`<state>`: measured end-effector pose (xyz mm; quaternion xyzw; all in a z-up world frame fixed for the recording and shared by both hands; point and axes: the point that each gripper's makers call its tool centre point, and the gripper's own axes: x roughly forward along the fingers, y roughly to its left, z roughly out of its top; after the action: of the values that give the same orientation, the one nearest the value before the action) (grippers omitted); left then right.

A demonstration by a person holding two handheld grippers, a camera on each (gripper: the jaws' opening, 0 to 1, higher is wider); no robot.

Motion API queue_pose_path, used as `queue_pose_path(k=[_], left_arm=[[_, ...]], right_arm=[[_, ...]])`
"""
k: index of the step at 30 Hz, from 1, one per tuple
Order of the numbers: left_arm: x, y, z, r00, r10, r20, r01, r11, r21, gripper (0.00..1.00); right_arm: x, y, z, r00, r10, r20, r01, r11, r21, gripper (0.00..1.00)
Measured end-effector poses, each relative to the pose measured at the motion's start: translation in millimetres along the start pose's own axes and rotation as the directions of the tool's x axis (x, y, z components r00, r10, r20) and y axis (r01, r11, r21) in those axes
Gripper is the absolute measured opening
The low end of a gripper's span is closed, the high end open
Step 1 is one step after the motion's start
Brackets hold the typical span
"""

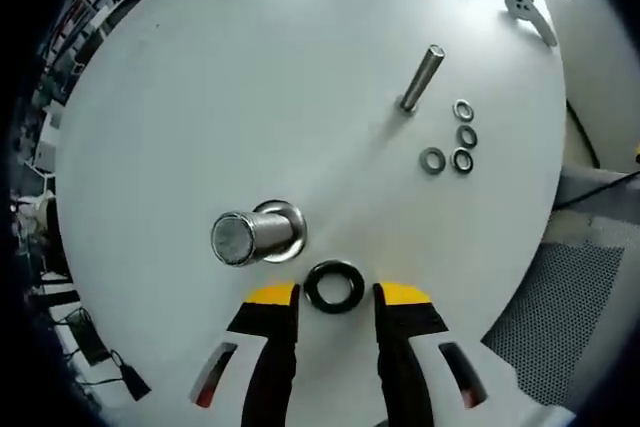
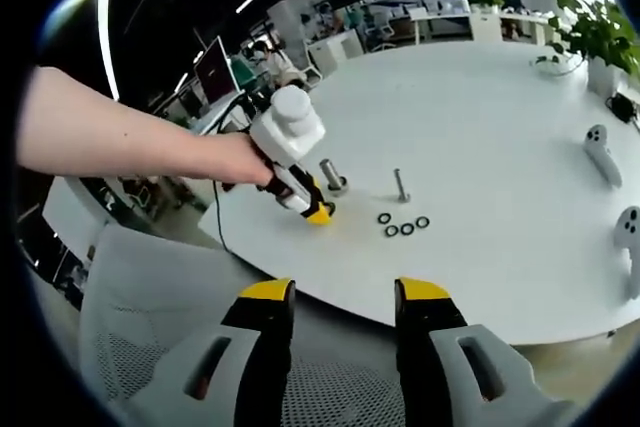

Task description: Place the washer onto the threaded stud by aligning its center hole with the stud, sliding it down to the base, and recovering from edge contact or off-axis alignment until the washer reaches the visible bottom stop.

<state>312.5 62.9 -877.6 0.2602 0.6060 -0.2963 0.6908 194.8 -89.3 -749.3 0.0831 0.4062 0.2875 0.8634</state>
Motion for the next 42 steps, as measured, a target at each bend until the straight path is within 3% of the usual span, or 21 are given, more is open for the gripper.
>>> queue_pose_path(k=[29,42], left_arm=[[0.5,0.1,-1.3,1.000,-0.010,-0.017,0.011,1.000,0.021,0.29],[1.3,1.3,-1.3,0.999,-0.005,-0.034,0.007,0.999,0.049,0.22]], right_arm=[[2.1,2.4,-4.5,0.999,0.014,-0.030,-0.014,1.000,-0.003,0.40],[2.0,2.5,-4.8,0.999,0.014,-0.032,-0.014,1.000,-0.003,0.40]])
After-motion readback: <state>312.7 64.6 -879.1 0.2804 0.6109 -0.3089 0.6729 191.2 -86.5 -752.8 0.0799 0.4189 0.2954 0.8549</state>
